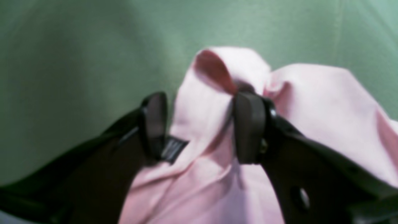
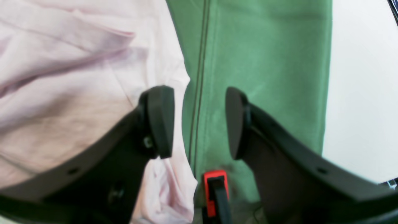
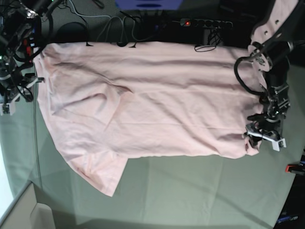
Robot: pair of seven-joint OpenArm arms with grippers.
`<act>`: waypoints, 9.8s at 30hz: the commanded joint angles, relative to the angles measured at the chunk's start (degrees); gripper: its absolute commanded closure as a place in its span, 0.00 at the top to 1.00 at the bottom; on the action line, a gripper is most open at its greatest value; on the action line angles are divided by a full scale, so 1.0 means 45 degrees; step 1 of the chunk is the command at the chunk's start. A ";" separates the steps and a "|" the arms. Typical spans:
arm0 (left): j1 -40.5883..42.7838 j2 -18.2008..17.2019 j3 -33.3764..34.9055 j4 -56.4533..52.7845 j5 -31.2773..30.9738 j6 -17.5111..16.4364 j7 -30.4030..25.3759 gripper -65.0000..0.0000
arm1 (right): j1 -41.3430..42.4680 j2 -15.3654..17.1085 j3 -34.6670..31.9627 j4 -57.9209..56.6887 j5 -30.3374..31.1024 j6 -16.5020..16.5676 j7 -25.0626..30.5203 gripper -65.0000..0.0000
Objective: Layout the t-shirt on the table in an organized manner, then fold the t-shirt properly
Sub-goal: 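Grasp the hem corner with the left gripper and lift it, then grasp the hem with the right gripper and fold it over the shirt with both, then lift the hem with both grippers and lay it over the folded edge, then release the hem and tuck the sleeve end with the right gripper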
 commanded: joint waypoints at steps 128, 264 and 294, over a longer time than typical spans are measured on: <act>-0.0528 -0.0929 0.1560 -0.0712 -0.2311 0.0020 0.0154 0.00 | 0.5615 0.2741 -0.4125 -1.2078 -0.3063 -0.0055 0.8239 0.00; 0.1953 -0.0753 0.1736 0.8255 -0.6042 0.0020 0.4881 0.00 | 0.4365 0.0866 -0.4692 -0.2115 -0.1070 -0.0055 0.1889 0.00; 0.7540 -0.0870 0.1013 1.0150 -0.8738 0.0001 0.4959 0.00 | -0.0969 0.0573 -0.4692 -0.0435 -0.1051 -0.0055 0.1928 0.00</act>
